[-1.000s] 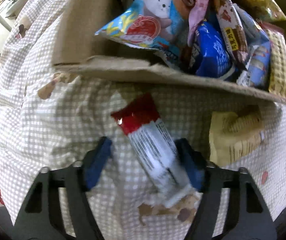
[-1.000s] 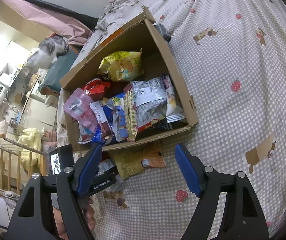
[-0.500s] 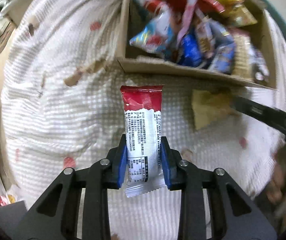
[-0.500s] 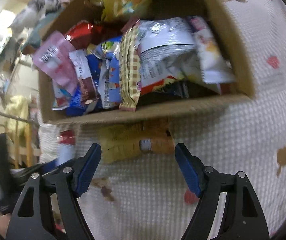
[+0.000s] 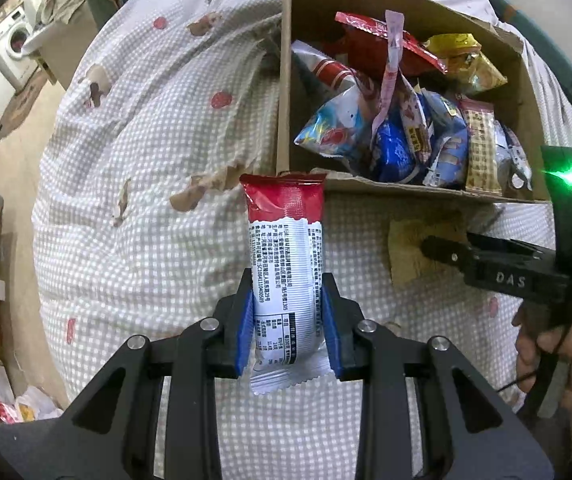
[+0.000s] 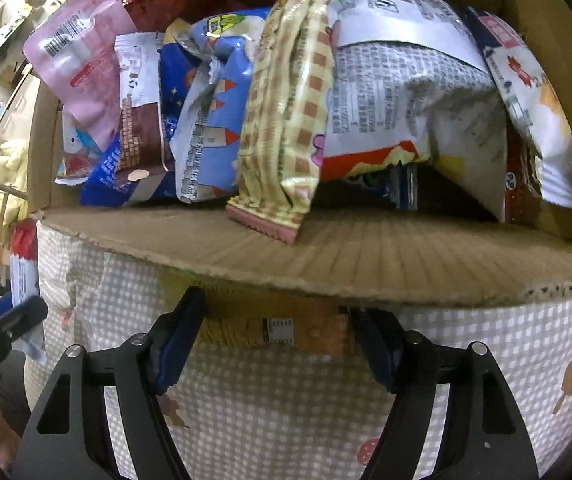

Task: Organize snacks
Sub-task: 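Lift the red-white bar with the left tool while the right tool grasps the tan bag, then carry the red-white bar and tan bag over the box with both tools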

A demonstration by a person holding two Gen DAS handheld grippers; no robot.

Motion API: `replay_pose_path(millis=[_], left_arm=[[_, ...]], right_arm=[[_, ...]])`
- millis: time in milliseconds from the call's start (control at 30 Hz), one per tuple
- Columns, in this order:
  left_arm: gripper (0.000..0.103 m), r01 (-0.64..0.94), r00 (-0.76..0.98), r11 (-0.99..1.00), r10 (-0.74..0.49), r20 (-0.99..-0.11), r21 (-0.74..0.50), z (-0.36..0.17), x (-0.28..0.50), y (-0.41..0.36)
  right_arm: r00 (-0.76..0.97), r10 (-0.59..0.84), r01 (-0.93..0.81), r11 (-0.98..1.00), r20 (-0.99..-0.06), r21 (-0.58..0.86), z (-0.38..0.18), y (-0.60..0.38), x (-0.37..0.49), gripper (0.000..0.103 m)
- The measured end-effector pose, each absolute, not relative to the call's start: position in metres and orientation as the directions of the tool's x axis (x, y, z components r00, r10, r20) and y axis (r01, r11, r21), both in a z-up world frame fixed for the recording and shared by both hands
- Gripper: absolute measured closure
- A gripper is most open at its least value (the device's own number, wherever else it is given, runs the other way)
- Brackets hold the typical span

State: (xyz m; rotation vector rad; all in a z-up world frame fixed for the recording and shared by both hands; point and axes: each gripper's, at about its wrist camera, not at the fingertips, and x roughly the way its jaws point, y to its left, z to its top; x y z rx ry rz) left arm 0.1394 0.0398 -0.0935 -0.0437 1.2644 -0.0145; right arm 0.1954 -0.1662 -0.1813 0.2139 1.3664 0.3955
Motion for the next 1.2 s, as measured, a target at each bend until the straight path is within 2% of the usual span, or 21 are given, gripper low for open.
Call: replay_pose_path(millis=[33, 100, 133, 167, 200, 333, 600, 767, 1067, 1200], left_arm=[[0.077, -0.011, 0.3, 0.999, -0.033, -0.953, -0.038, -0.095, 0.14, 0.039], [0.077, -0.005, 0.293, 0.999, -0.033, -0.956, -0.036, -0.101, 0.143, 0.039], [0.077, -0.001, 0.292, 0.999, -0.032, -0.956, -0.034, -0.103, 0.143, 0.039], [0.077, 0.001, 0.294, 1.0, -0.029, -0.955, -0.03, -0.104, 0.143, 0.038], [0.077, 0.001, 0.298, 1.0, -0.025, -0.954, -0.026, -0.104, 0.143, 0.038], [0.077, 0.021, 0.305, 1.0, -0.02, -0.952, -0.014, -0.101, 0.137, 0.032], [0.077, -0.011, 0.323, 0.999, -0.033, -0.946, -0.038, -0.09, 0.134, 0.036], [0.077, -0.016, 0.344, 0.999, -0.027, -0.938, -0.035, -0.084, 0.129, 0.038], [0.077, -0.041, 0.482, 0.999, -0.008, -0.876, -0.032, -0.053, 0.123, 0.043], [0.077, 0.02, 0.537, 1.0, -0.02, -0.843, -0.011, -0.035, 0.129, 0.032]], right_arm=[[0.155, 0.388, -0.165, 0.917, -0.909, 0.363, -0.182, -0.165, 0.193, 0.029], [0.165, 0.361, -0.196, 0.924, -0.918, 0.328, -0.182, -0.162, 0.185, 0.04], [0.169, 0.355, -0.204, 0.925, -0.919, 0.32, -0.181, -0.162, 0.182, 0.049], [0.167, 0.357, -0.212, 0.923, -0.919, 0.32, -0.18, -0.161, 0.178, 0.063], [0.165, 0.365, -0.227, 0.918, -0.916, 0.325, -0.178, -0.158, 0.173, 0.068], [0.184, 0.372, -0.268, 0.91, -0.91, 0.317, -0.163, -0.151, 0.153, 0.074], [0.229, 0.444, -0.343, 0.87, -0.866, 0.355, -0.115, -0.137, 0.104, 0.075], [0.257, 0.493, -0.326, 0.854, -0.831, 0.406, -0.096, -0.142, 0.088, 0.075], [0.38, 0.542, -0.256, 0.84, -0.749, 0.478, -0.07, -0.183, 0.112, 0.075], [0.454, 0.524, -0.229, 0.85, -0.72, 0.474, -0.056, -0.203, 0.125, 0.076]])
